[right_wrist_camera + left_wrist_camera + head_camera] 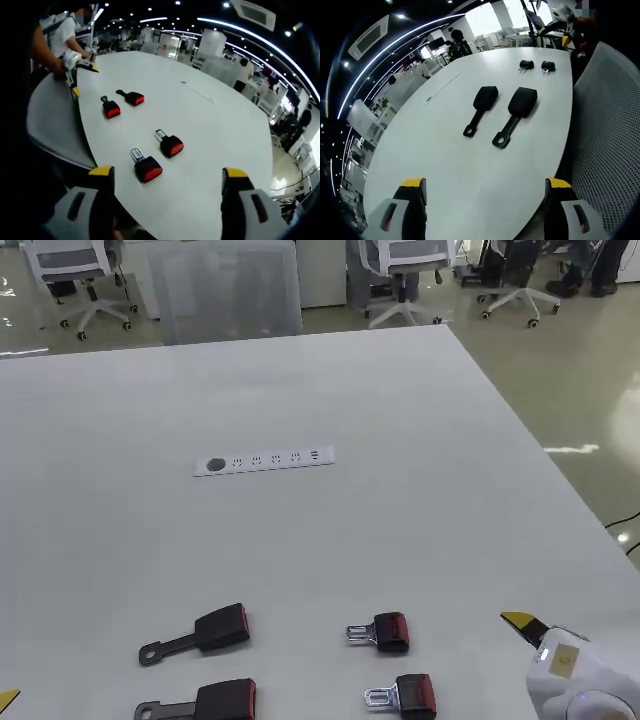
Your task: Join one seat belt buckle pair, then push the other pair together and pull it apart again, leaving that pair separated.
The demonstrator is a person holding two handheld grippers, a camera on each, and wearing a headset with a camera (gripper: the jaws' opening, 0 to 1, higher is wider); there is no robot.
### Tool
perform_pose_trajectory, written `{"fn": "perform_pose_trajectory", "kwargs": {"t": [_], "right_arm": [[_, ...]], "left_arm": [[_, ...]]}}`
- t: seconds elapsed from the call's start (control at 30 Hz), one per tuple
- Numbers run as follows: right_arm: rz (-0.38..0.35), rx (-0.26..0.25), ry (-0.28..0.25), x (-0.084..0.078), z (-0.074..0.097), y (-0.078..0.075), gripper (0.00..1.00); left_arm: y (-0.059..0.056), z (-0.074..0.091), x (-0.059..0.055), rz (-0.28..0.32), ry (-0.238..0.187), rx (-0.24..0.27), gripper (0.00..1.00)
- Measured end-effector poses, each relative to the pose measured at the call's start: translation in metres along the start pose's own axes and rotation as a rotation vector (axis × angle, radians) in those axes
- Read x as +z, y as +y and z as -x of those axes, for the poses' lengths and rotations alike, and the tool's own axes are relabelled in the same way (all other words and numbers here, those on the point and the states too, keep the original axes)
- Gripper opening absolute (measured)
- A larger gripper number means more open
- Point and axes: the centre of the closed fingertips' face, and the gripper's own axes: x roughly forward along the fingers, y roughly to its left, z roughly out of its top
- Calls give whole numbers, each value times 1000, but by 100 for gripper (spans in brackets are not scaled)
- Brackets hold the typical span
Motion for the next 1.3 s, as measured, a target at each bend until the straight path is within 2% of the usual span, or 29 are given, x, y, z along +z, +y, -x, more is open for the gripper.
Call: {"fn": "perform_pose_trajectory", "kwargs": {"t": [0.07, 0.13, 0.23, 0.3, 0.33, 0.37, 0.4, 0.43, 0.5, 0.57, 0.63, 0.73, 0.8, 0.87, 0.9, 0.97, 1.0, 1.03, 1.07, 1.1, 1.3], "right_arm": [[-11, 3, 13, -2, -1, 0, 86], [-2, 11, 5, -1, -2, 0, 84], [6, 32, 16, -1, -3, 2, 81], [42, 47, -3, 3, -4, 4, 79], [53, 62, 6, 2, -5, 6, 77], [54, 71, 19, 0, -6, 7, 76], [54, 78, 26, -1, -7, 8, 74], [59, 97, 27, -1, -8, 10, 71], [73, 101, 38, -2, -10, 8, 68], [72, 130, 55, -4, -12, 11, 67], [90, 146, 54, -4, -15, 14, 66], [132, 178, 81, -7, -19, 20, 65], [147, 191, 97, -10, -23, 23, 65], [156, 210, 99, -10, -27, 25, 63], [157, 211, 100, -10, -28, 26, 62], [163, 228, 96, -9, -32, 28, 60], [169, 236, 96, -9, -34, 29, 58], [177, 238, 95, -9, -36, 30, 57], [188, 254, 96, -9, -38, 32, 56], [196, 265, 96, -10, -39, 33, 53], [252, 321, 112, -16, -50, 39, 45]], "left_arm": [[0, 0, 1, -11, -6, -1, 100], [-6, -2, -8, -24, 43, -30, 100], [-7, -2, -5, -42, 31, -40, 99], [-6, -1, -4, -44, 31, -41, 98], [-5, -1, -5, -45, 34, -39, 98], [1, -1, -8, -107, 57, -19, 98], [2, -1, -9, -146, 73, -16, 99], [-3, -2, -9, -146, 78, -37, 98], [-4, -4, -8, -150, 97, -52, 96], [-3, -6, 1, -152, 102, -63, 91], [-2, -11, 9, -146, 89, -69, 88], [-6, -21, 25, -104, 96, -112, 82], [-15, -28, 37, -90, 69, -171, 78], [-17, -34, 48, -120, 60, -184, 76], [-21, -36, 54, -117, 48, -207, 74], [-24, -44, 66, -120, 35, -222, 73], [-29, -46, 72, -117, 28, -246, 71], [-41, -49, 78, -100, 24, -312, 69], [-41, -52, 83, -118, 20, -311, 66], [-49, -56, 88, -155, 15, -343, 64], [-66, -73, 115, -182, -4, -403, 57]]}}
